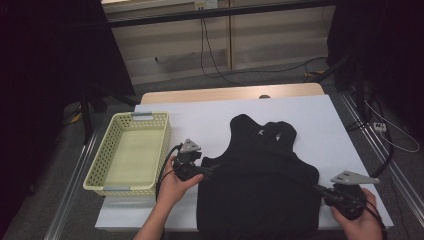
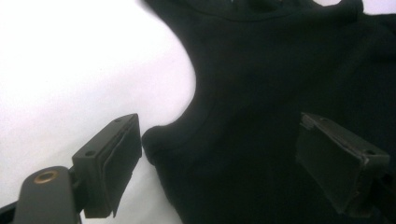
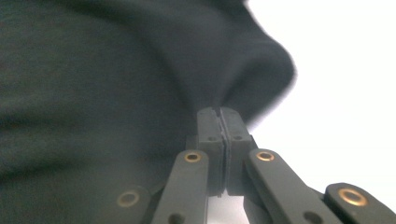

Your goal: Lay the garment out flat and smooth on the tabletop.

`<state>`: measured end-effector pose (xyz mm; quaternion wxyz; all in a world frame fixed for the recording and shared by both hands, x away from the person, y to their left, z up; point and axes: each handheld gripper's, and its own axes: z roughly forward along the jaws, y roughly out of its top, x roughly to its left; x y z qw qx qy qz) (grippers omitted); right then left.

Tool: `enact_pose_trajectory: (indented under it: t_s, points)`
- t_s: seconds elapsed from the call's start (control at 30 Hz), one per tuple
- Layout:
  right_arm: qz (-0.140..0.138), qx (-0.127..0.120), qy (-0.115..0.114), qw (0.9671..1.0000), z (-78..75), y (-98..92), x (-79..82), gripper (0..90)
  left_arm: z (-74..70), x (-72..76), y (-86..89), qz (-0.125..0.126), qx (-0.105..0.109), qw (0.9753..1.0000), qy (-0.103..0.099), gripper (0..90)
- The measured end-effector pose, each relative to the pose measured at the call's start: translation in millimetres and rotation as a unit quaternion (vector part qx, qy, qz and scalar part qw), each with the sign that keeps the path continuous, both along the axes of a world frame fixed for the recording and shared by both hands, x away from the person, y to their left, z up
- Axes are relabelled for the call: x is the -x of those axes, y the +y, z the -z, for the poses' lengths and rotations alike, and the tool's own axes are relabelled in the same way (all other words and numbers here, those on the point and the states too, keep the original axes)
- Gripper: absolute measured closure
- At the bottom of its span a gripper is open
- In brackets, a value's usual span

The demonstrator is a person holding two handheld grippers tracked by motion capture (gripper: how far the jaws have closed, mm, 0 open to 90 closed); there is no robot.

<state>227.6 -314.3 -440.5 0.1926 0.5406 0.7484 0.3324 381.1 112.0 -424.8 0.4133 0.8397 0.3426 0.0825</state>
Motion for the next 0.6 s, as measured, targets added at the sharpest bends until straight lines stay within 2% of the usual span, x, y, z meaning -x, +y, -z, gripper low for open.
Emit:
enact_pose_trajectory:
  t_s: [0.07,0.17,0.23,0.37,0.5,0.6]
  points:
    - [0.017,-0.01,-0.001,0.9998,-0.5,-13.7,7.5,89.4,1.1,0.0,-0.1,-0.003,0.002,1.0,0.002,15.4]
    - [0.004,-0.029,0.002,0.9996,1.8,-13.7,8.8,87.4,1.7,-0.6,0.3,-0.004,0.0,1.0,0.005,15.4]
    - [-0.008,-0.007,0.003,0.9999,3.1,-4.1,4.6,77.2,1.9,-0.9,0.7,-0.004,0.005,1.0,0.008,15.4]
    - [-0.016,-0.003,-0.024,0.9996,-0.7,12.3,-6.3,57.4,2.3,-1.6,2.8,-0.004,0.002,1.0,0.006,15.3]
    - [-0.027,-0.013,-0.044,0.9986,-5.4,28.3,-19.8,46.1,2.3,0.1,4.0,-0.005,0.0,1.0,0.009,15.3]
    - [-0.054,-0.01,-0.048,0.9974,-5.9,46.3,-29.5,37.8,2.5,1.0,6.4,-0.004,0.0,1.0,0.009,15.3]
